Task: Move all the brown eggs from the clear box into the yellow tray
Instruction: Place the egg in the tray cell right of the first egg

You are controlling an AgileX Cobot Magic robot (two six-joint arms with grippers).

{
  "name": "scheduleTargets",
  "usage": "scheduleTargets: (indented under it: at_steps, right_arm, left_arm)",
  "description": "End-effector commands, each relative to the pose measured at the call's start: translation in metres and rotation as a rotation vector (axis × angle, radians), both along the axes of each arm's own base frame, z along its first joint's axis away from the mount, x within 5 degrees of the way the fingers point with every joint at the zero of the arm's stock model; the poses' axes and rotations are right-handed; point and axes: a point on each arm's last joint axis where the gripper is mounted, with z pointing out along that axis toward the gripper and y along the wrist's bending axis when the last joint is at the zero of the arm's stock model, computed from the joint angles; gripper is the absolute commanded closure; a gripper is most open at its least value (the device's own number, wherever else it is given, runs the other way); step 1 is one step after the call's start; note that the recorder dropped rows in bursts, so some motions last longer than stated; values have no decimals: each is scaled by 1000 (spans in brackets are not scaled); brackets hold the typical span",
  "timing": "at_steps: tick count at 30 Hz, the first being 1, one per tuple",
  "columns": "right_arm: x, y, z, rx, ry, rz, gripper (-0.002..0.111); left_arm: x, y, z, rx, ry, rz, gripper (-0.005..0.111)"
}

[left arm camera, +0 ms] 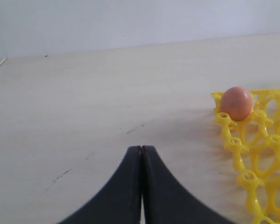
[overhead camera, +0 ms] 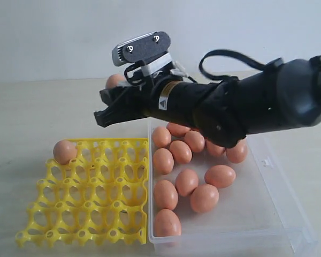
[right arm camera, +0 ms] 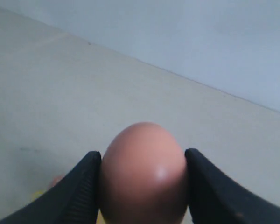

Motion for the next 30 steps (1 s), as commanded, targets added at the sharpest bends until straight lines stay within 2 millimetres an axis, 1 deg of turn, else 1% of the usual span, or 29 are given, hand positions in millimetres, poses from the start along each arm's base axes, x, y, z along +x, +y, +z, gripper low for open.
scheduleTargets:
  at_steps: [1,4,7,11,15,19,28,30]
  right_arm:
    - [-2,15,-21,118,14,88,108]
    - [-3,21,-41,110,43,149,108]
    - [-5,26,-54,175,88,187,108]
    - [-4,31,-69,170,125,203,108]
    - [0,41,-75,182,158,249,108]
    - [7,48,-81,178,158,250,108]
    - [16,54,-98,126,174,241,108]
    - [17,55,-102,109,184,233,106]
  left_arm:
    - [0,0,1,5,-1,2,107]
    - [0,0,1,5,-1,2,107]
    - [0,0,1,5,-1,2,107]
    - [0,0,1,5,-1,2,107]
    - [0,0,1,5,-1,2,107]
    - [0,0,1,5,-1,2,107]
    - [0,0,1,5,-1,2,107]
    - [0,0,1,5,-1,2,107]
